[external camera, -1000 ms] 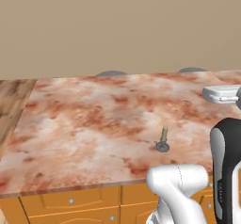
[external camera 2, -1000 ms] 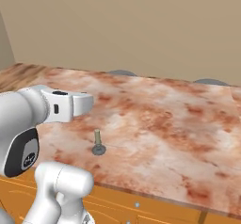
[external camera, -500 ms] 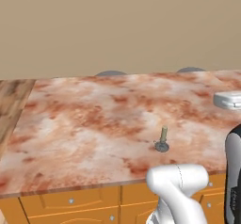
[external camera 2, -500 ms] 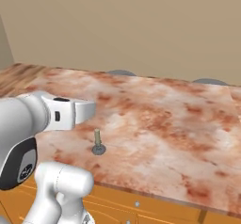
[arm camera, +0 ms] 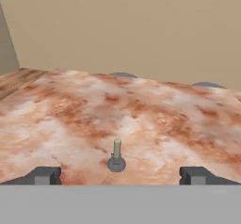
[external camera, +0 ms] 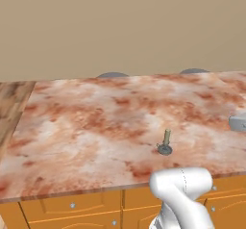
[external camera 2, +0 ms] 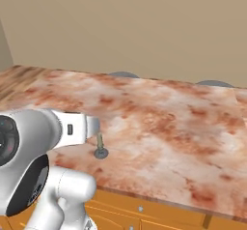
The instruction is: Pick the candle and candle from the dining table and place them in the open cabinet. Close the cabinet after placing the objects.
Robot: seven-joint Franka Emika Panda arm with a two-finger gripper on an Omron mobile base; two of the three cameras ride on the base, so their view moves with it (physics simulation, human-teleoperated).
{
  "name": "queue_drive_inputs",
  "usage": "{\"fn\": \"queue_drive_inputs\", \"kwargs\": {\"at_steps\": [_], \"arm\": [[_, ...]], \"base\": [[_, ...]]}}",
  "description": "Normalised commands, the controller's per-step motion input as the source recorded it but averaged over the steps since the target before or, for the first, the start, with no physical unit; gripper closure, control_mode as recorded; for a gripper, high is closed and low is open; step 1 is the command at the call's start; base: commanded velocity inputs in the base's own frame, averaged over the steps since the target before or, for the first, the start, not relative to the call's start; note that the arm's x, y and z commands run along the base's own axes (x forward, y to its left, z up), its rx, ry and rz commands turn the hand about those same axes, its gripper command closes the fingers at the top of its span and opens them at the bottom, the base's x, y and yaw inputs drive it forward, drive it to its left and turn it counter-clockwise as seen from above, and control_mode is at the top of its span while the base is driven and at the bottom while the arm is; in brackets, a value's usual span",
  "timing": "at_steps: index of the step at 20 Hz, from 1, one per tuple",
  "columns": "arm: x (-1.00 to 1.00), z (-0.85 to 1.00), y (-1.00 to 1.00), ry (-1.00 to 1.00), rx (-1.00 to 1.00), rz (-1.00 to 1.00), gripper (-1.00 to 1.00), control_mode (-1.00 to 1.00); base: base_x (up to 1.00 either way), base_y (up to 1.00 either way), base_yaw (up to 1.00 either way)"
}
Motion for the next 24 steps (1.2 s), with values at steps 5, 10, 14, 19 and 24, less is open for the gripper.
{"fn": "queue_drive_inputs", "kwargs": {"at_steps": [5, 10, 14, 19, 24], "arm": [[0.00, -0.65, -0.02, 0.02, 0.00, 0.29, -1.00, -1.00], [0.08, -0.53, -0.20, -0.06, 0.00, 0.37, -1.00, -1.00], [0.16, -0.42, -0.23, -0.12, 0.00, 0.38, -1.00, -1.00], [0.26, -0.45, -0.02, -0.04, 0.00, 0.29, -1.00, -1.00], [0.59, -0.50, 0.00, -0.02, 0.00, 0.15, -1.00, -1.00]], "base": [[0.00, 0.00, 0.00], [0.00, 0.00, 0.00], [0.00, 0.00, 0.00], [0.00, 0.00, 0.00], [0.00, 0.00, 0.00]]}}
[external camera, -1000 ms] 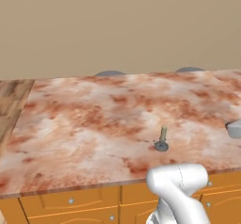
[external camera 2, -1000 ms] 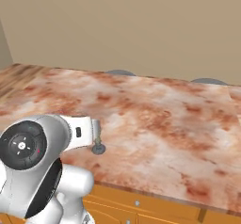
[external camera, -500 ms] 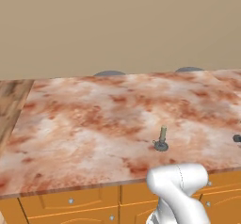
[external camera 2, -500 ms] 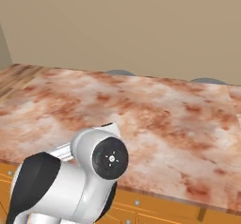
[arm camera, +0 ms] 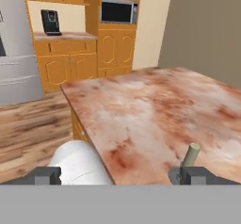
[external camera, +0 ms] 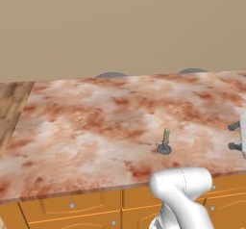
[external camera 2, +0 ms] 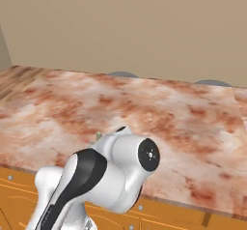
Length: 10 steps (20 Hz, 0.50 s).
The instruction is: Pick the candle and candle from the dining table and place them in the open cabinet. Close the cabinet after placing the objects.
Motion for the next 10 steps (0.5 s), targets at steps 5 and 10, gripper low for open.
{"fn": "queue_drive_inputs", "kwargs": {"at_steps": [5, 10], "arm": [[0.63, -0.43, 0.00, 0.00, 0.00, 0.09, -1.00, -1.00], [0.59, -0.45, 0.00, 0.00, 0.00, 0.08, -1.00, -1.00]], "base": [[0.00, 0.00, 0.00], [0.00, 0.00, 0.00]]}}
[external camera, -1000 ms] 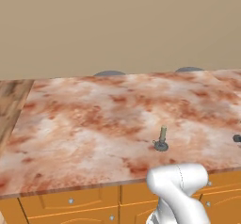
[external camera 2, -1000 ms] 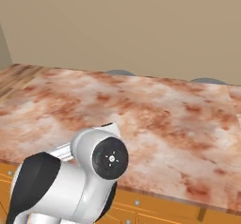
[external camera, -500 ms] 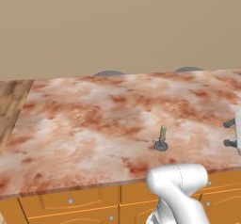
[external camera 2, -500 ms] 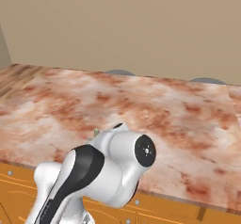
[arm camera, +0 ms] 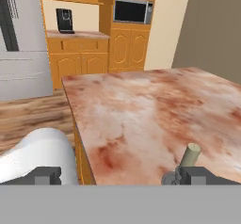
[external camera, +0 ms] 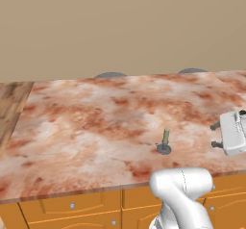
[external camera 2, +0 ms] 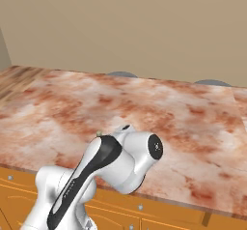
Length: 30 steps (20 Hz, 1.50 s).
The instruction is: Pick the candle and candle from the dining table and place them in the open cabinet. Close the cabinet after placing the objects.
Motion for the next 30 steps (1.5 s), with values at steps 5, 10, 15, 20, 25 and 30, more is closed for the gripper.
{"fn": "queue_drive_inputs", "kwargs": {"at_steps": [5, 10, 15, 20, 25, 30], "arm": [[0.51, -0.49, 0.00, 0.00, 0.00, 0.05, -1.00, -1.00], [0.50, -0.47, -0.02, 0.00, 0.00, 0.05, -1.00, -1.00], [0.38, -0.41, -0.13, -0.03, -0.04, 0.03, -1.00, -1.00], [0.43, -0.39, -0.11, -0.02, -0.03, 0.03, -1.00, -1.00], [0.46, -0.34, -0.10, 0.00, -0.01, 0.01, -1.00, -1.00], [0.47, -0.32, -0.04, 0.00, 0.00, 0.00, -1.00, -1.00]], "base": [[0.00, 0.00, 0.00], [0.00, 0.00, 0.00], [0.00, 0.00, 0.00], [0.00, 0.00, 0.00], [0.00, 0.00, 0.00], [0.00, 0.00, 0.00]]}}
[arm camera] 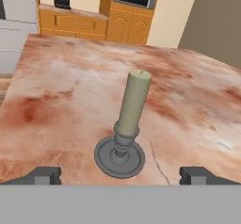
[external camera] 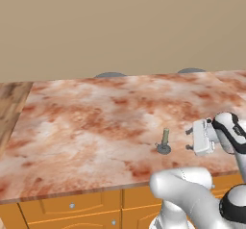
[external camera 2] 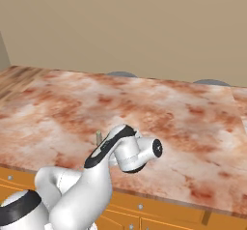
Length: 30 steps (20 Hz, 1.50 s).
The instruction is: Pick the candle and candle from the dining table and place them in the open cabinet. Close the cabinet after placing the objects.
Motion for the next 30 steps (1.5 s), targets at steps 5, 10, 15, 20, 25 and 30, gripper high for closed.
{"fn": "queue_drive_inputs", "kwargs": {"at_steps": [5, 10, 15, 20, 25, 30], "arm": [[0.47, -0.29, -0.05, 0.00, 0.00, 0.00, -1.00, -1.00], [0.24, -0.26, 0.00, -0.01, 0.00, 0.01, -1.00, -1.00], [0.00, -0.14, 0.15, 0.00, 0.00, 0.02, -1.00, -1.00], [0.03, -0.11, 0.24, 0.00, 0.00, 0.00, -1.00, -1.00], [0.00, -0.01, 0.33, 0.00, 0.00, 0.00, -1.00, -1.00], [0.00, 0.00, 0.38, 0.00, 0.00, 0.00, -1.00, -1.00]], "base": [[0.00, 0.00, 0.00], [0.00, 0.00, 0.00], [0.00, 0.00, 0.00], [0.00, 0.00, 0.00], [0.00, 0.00, 0.00], [0.00, 0.00, 0.00]]}}
